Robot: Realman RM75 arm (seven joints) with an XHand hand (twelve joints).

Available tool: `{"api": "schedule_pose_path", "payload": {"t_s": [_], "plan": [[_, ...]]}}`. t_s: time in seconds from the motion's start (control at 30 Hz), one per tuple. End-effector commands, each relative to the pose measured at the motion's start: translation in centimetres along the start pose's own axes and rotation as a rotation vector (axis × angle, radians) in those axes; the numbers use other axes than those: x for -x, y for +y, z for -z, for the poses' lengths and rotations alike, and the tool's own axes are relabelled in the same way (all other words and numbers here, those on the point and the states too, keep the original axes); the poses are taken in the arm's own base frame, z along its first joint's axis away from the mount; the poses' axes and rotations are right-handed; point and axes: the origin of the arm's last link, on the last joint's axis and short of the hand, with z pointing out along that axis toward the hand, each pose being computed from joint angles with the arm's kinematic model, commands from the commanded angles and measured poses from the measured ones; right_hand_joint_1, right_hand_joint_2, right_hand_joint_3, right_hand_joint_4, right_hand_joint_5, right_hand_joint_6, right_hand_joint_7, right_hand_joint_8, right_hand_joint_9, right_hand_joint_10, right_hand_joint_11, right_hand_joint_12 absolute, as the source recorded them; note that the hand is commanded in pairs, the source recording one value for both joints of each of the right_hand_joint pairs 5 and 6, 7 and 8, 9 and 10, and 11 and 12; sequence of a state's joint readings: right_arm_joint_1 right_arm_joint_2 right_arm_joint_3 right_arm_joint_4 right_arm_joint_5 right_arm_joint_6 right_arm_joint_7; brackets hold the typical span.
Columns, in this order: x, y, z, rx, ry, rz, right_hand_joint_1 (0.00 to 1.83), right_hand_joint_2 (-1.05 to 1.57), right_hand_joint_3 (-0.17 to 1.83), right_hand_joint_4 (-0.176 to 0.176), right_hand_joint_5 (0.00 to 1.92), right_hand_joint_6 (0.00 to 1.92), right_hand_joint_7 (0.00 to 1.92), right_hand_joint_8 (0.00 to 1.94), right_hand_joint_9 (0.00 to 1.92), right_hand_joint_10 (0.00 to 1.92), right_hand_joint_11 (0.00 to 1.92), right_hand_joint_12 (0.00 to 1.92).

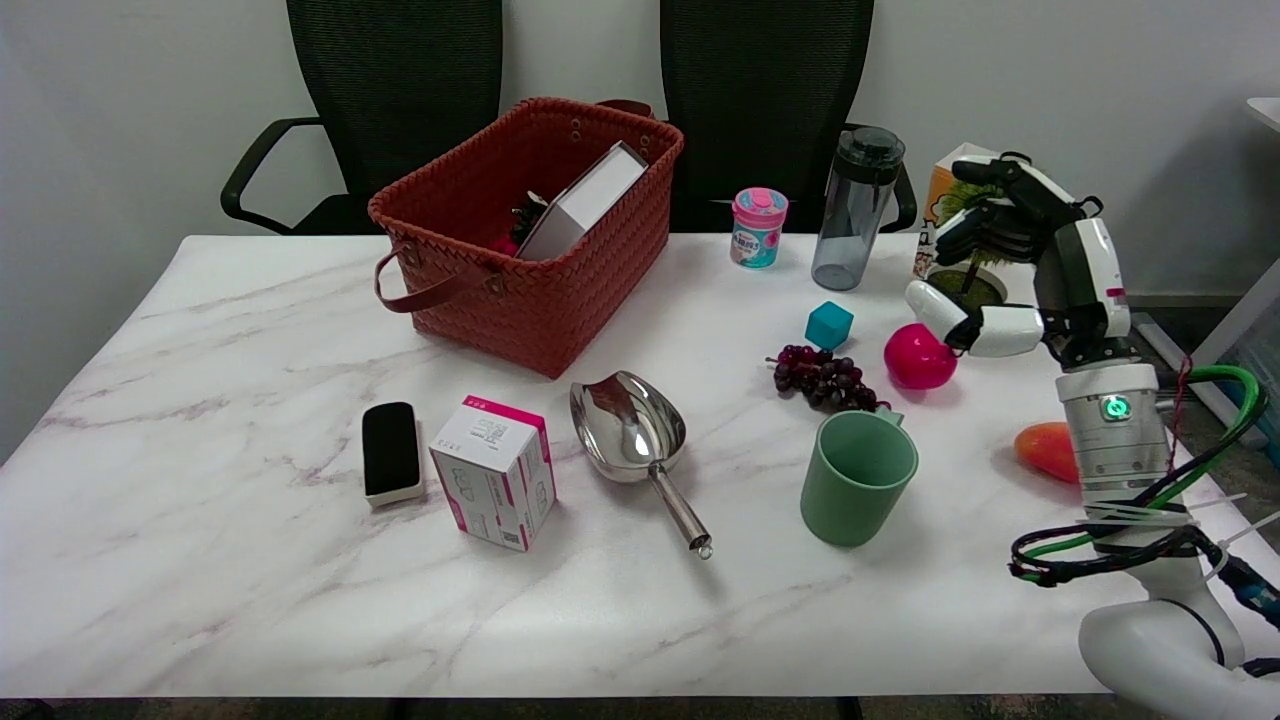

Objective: Pick up the green mug.

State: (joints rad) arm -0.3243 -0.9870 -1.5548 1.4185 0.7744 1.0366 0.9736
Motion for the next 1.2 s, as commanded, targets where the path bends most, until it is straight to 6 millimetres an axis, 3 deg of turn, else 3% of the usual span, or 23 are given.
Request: {"api": "schedule_pose_path", "payload": {"t_s": [0.03, 0.27, 0.5, 0.73, 0.97, 1.2], "plan": [[-1.6, 0.3, 1.5, -0.030, 0.088, 0.008, 1.19, 0.19, 0.93, 0.000, 0.53, 0.53, 1.00, 1.00, 0.96, 0.96, 0.96, 0.96], [-2.7, 0.9, 1.8, -0.004, 0.145, 0.008, 1.19, 0.20, 0.91, 0.000, 0.54, 0.54, 1.00, 1.00, 0.96, 0.96, 0.95, 0.95], [-5.4, 3.4, 3.0, 0.080, 0.250, 0.042, 1.19, 0.23, 0.89, 0.000, 0.56, 0.56, 1.01, 1.01, 0.93, 0.93, 0.95, 0.95], [-7.2, 4.9, 4.5, 0.155, 0.335, 0.051, 1.19, 0.23, 0.90, 0.000, 0.59, 0.59, 0.98, 0.98, 0.69, 0.69, 0.72, 0.72], [-9.1, 5.5, 5.7, 0.200, 0.409, 0.066, 1.19, 0.23, 0.90, 0.000, 0.59, 0.59, 0.94, 0.94, 0.65, 0.65, 0.67, 0.67], [-8.8, 5.3, 5.9, 0.206, 0.416, 0.036, 1.19, 0.22, 0.90, 0.000, 0.59, 0.59, 0.92, 0.92, 0.64, 0.64, 0.65, 0.65]]}}
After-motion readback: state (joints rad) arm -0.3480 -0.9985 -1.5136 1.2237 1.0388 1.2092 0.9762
